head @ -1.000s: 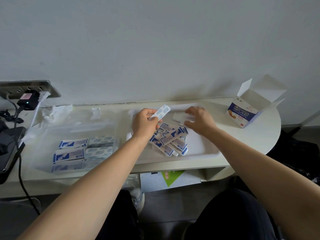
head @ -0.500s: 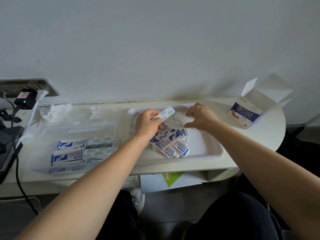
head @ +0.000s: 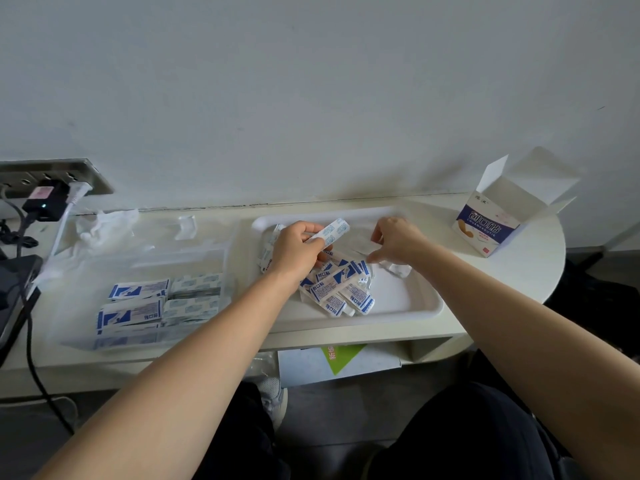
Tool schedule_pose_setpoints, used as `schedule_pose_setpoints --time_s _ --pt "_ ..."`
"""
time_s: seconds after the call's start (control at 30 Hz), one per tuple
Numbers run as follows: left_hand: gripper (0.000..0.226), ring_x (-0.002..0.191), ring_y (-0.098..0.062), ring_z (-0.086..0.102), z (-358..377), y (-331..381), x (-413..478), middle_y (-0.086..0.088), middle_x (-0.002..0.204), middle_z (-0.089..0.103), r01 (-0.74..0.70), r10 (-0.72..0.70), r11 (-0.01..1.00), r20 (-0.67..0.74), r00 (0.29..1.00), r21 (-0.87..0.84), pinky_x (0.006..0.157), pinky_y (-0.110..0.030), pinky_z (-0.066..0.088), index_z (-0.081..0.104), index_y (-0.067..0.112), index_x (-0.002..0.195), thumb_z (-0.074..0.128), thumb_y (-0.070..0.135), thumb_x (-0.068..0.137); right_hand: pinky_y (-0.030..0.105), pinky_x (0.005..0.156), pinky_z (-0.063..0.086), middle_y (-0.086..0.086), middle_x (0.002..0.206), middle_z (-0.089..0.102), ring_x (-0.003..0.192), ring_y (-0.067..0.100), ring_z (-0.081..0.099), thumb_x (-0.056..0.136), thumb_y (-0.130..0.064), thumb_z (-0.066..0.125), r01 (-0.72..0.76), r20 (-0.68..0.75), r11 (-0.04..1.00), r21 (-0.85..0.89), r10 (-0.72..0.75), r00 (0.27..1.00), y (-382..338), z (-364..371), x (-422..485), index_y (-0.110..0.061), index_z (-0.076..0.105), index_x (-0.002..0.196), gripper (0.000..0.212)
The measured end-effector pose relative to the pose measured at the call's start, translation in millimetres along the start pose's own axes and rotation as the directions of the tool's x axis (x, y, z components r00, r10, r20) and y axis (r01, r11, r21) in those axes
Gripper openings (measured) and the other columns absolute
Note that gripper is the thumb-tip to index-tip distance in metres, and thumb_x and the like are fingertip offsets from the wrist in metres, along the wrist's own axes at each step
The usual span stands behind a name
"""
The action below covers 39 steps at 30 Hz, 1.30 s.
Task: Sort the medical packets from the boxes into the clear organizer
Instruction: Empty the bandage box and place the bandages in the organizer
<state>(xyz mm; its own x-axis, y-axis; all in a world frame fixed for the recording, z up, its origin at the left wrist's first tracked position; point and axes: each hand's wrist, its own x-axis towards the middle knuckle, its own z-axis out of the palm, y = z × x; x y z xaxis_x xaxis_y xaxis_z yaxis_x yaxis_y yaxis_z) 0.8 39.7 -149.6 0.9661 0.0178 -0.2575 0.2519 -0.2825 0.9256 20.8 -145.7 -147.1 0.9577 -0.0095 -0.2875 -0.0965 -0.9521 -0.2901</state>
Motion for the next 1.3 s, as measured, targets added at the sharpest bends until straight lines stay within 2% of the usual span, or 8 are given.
schedule_pose_setpoints --time_s 0.13,0.2,0.3,0.5,0.7,0.8,1.03,1.3 --pt "0.024 0.058 -0.01 0.062 0 -2 1 -0.001 0.082 0.068 0.009 -0.009 1.0 0.001 1.0 -0.004 0.055 -0.026 0.052 0.06 0.011 0.107 0.052 -0.001 0.088 0.026 0.061 0.043 0.0 0.079 0.057 0.081 0.023 0.052 0.07 -0.024 0.081 -0.033 0.015 0.998 0.059 0.032 0.999 0 1 -3 -0.014 0.06 0.079 0.025" --pt "0.025 0.058 -0.011 0.062 0 -2 1 -0.002 0.084 0.068 0.012 -0.012 1.0 0.005 1.0 -0.004 0.058 -0.028 0.053 0.06 0.01 0.108 0.052 -0.001 0.088 0.023 0.047 0.029 -0.005 0.062 0.041 0.071 0.021 0.042 0.071 -0.021 0.078 -0.032 0.028 0.996 0.084 0.03 0.999 0 1 -5 -0.02 0.044 0.058 0.037" --pt "0.029 0.052 -0.01 0.062 0 0 -2 -0.005 0.084 0.068 0.019 -0.019 1.0 0.0 1.0 -0.008 0.056 -0.028 0.052 0.056 0.015 0.109 0.049 -0.003 0.088 0.024 0.048 0.035 -0.003 0.061 0.052 0.065 0.019 0.05 0.074 -0.017 0.074 -0.048 -0.041 0.965 0.257 0.061 0.997 6 0 -6 -0.017 0.058 0.062 0.02" --pt "0.035 0.056 -0.018 0.065 6 4 -5 -0.015 0.102 0.069 0.012 -0.01 0.999 0.06 0.998 -0.041 0.058 -0.027 0.055 0.064 0.011 0.104 0.04 -0.009 0.089 0.03 0.067 0.044 0.008 0.073 0.057 0.069 0.016 0.05 0.079 -0.015 0.075 -0.001 -0.024 0.563 0.827 0.037 0.999 16 -6 -13 -0.002 0.068 0.079 0.015" --pt "0.023 0.084 -0.022 0.07 14 10 -12 -0.005 0.099 0.07 0.038 -0.018 0.991 0.156 0.988 -0.126 0.078 -0.032 0.058 0.071 0.011 0.101 0.049 0.01 0.095 0.018 0.065 0.054 0.005 0.084 0.067 0.073 0.012 0.063 0.081 -0.011 0.073 -0.07 0.057 0.281 0.957 0.052 0.997 12 2 -19 -0.008 0.067 0.094 0.014" --pt "0.012 0.093 -0.018 0.068 16 11 -13 0.0 0.098 0.072 -0.012 0.028 0.996 0.173 0.984 -0.092 0.084 -0.032 0.053 0.072 0.021 0.095 0.063 0.028 0.09 0.017 0.063 0.053 0.003 0.081 0.066 0.07 0.01 0.062 0.083 -0.01 0.071 -0.069 0.058 0.241 0.968 0.056 0.997 10 3 -22 -0.01 0.066 0.089 0.009" --pt "0.01 0.062 -0.014 0.068 17 16 -18 -0.012 0.083 0.073 0.053 -0.042 0.994 0.117 0.992 -0.098 0.051 -0.018 0.051 0.071 0.006 0.093 0.072 0.01 0.083 0.024 0.071 0.056 0.006 0.084 0.068 0.073 0.015 0.063 0.082 -0.01 0.072 -0.026 0.018 0.274 0.961 0.032 0.999 4 7 -22 -0.005 0.067 0.095 0.014" --pt "0.013 0.062 -0.015 0.07 15 18 -21 -0.01 0.078 0.074 0.053 -0.032 0.985 0.129 0.991 -0.164 0.055 -0.023 0.053 0.07 0.003 0.089 0.072 0.015 0.084 0.038 0.09 0.054 0.016 0.095 0.069 0.086 0.024 0.065 0.084 -0.01 0.071 -0.015 0.016 0.247 0.969 0.001 1.0 1 8 -23 0.0 0.067 0.098 0.018"
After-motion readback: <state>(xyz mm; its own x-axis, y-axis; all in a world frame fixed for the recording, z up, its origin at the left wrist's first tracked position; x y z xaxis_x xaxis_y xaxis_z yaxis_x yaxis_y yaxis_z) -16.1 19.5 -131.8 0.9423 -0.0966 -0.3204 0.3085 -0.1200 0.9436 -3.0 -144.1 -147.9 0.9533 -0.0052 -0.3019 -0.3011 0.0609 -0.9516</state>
